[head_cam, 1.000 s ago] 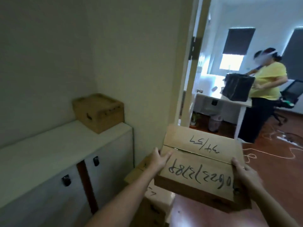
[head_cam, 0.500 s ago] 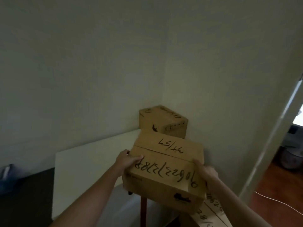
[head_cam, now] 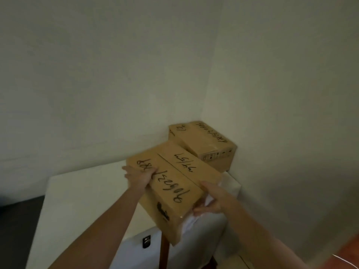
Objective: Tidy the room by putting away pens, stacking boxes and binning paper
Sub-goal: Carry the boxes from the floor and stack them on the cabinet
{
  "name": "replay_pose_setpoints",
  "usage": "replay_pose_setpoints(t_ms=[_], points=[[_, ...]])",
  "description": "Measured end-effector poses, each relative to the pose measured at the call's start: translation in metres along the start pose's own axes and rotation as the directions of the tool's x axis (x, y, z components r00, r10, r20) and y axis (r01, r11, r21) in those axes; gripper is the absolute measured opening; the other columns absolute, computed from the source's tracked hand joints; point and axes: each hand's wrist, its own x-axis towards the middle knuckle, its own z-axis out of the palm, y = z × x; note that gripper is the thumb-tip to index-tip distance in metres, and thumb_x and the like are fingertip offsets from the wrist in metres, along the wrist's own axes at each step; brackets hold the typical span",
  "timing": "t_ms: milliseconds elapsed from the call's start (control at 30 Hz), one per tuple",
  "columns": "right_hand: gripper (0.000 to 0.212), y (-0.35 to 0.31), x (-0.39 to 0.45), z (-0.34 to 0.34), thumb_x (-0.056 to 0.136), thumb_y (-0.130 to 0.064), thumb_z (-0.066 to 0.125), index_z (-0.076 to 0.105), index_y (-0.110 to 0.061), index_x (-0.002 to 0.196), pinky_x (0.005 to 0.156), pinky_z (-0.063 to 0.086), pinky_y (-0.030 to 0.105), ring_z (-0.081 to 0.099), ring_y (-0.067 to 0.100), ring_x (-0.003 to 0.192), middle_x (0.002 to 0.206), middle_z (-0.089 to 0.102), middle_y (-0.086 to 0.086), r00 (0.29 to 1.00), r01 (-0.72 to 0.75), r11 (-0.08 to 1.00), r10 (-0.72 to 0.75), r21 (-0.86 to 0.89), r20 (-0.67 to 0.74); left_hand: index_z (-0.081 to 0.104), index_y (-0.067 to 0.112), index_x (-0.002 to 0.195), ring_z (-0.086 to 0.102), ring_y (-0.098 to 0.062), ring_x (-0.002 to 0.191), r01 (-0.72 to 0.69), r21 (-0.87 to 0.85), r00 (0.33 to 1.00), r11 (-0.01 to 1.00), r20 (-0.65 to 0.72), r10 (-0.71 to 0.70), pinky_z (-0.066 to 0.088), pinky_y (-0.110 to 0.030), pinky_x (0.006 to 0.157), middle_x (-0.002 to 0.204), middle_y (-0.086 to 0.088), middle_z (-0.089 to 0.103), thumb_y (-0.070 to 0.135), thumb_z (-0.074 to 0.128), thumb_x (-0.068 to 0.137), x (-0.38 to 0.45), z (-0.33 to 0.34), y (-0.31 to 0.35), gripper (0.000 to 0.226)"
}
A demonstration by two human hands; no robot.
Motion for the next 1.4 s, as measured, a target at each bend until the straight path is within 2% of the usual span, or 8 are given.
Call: replay_pose_setpoints(t_ms=[233,467,633,767,867,1000,1233,1400], points=[[0.044,-0.053,0.075,0.078,0.098,-0.041,0.048,0.04,-0.014,0.131,0.104,0.043,0.055,0.026,0.06,0.132,0.152,0.026,0.02,0.983,-0.042,0.991,0.019,0.127,0.182,0.048,0.015,0.132,0.064,-0.026,0.099,0.092,-0.061,0.967,0.994,0.243,-0.074,0.05,-0.029,0.057,0.122,-0.009,0.064,0.044,0.09,0.055,0.039,0.017,0.013,0.092],[0.058,-0.085,0.128,0.112,0.096,-0.048,0.046,0.032,-0.02,0.146,0.098,0.047,0.056,0.027,0.058,0.134,0.157,0.018,0.014,0.977,-0.022,0.997,0.007,0.071,0.215,0.055,0.009,0.131,0.057,-0.032,0.113,-0.004,0.075,0.999,0.997,0.033,0.001,0.044,-0.037,0.082,0.129,-0.011,0.06,0.038,0.077,0.078,0.073,0.025,0.031,0.065],[0.066,-0.07,0.111,0.072,0.091,-0.05,0.053,0.033,-0.022,0.147,0.09,0.046,0.057,0.029,0.042,0.14,0.151,0.026,-0.003,0.937,0.097,0.995,-0.082,-0.028,0.338,0.036,0.01,0.142,0.037,-0.035,0.135,-0.024,0.455,0.979,0.89,-0.168,0.113,0.035,-0.056,0.107,0.148,-0.016,0.037,0.072,0.068,0.06,0.067,0.02,0.037,0.107],[0.098,-0.016,0.093,-0.016,0.076,-0.072,0.056,0.022,-0.018,0.152,0.091,0.052,0.05,0.046,0.04,0.127,0.154,0.028,0.012,0.991,0.121,0.973,-0.106,-0.196,0.084,0.029,0.0,0.144,0.023,-0.042,0.141,-0.524,0.647,0.675,0.554,-0.081,0.733,0.02,-0.06,0.112,0.153,-0.025,0.021,0.047,0.063,0.085,0.007,0.043,0.01,0.083],[0.118,0.054,0.098,-0.104,0.04,-0.091,0.061,0.052,-0.017,0.131,0.076,0.056,0.041,0.06,0.026,0.101,0.125,0.059,0.004,0.964,0.139,0.954,-0.192,-0.265,-0.182,0.049,0.002,0.13,0.033,-0.041,0.134,-0.777,0.536,0.466,0.33,0.137,0.874,0.032,-0.052,0.107,0.144,-0.027,0.036,0.041,0.065,0.086,-0.032,0.072,-0.034,0.061],[0.052,0.14,0.053,-0.193,0.074,-0.07,0.062,0.065,-0.02,0.088,0.053,0.046,0.026,0.058,0.02,0.072,0.084,0.063,0.005,0.893,0.033,0.936,-0.185,-0.35,-0.411,0.051,0.011,0.129,0.041,-0.03,0.126,-0.86,0.305,0.51,0.409,0.535,0.673,0.04,-0.047,0.105,0.133,-0.014,0.043,0.04,0.063,0.087,-0.085,0.115,-0.108,0.053],[0.094,0.275,0.031,-0.301,0.071,-0.059,0.073,0.035,-0.002,0.136,0.1,0.045,0.051,0.042,0.041,0.128,0.137,0.044,0.022,0.546,-0.339,0.932,0.086,-0.126,-0.833,0.024,0.014,0.15,0.025,-0.031,0.143,-0.652,0.554,0.586,0.518,0.802,-0.121,0.032,-0.046,0.113,0.156,-0.012,0.021,0.05,0.063,0.085,-0.138,0.201,-0.222,0.084],[0.114,0.331,0.059,-0.348,0.06,-0.06,0.08,0.028,0.003,0.139,0.097,0.048,0.055,0.048,0.042,0.124,0.138,0.044,0.025,0.588,-0.33,0.939,0.281,0.092,-0.758,0.015,0.02,0.153,0.021,-0.034,0.145,-0.499,0.7,0.646,0.51,0.693,-0.318,0.03,-0.056,0.112,0.16,-0.008,0.015,0.062,0.065,0.076,-0.139,0.256,-0.269,0.1]])
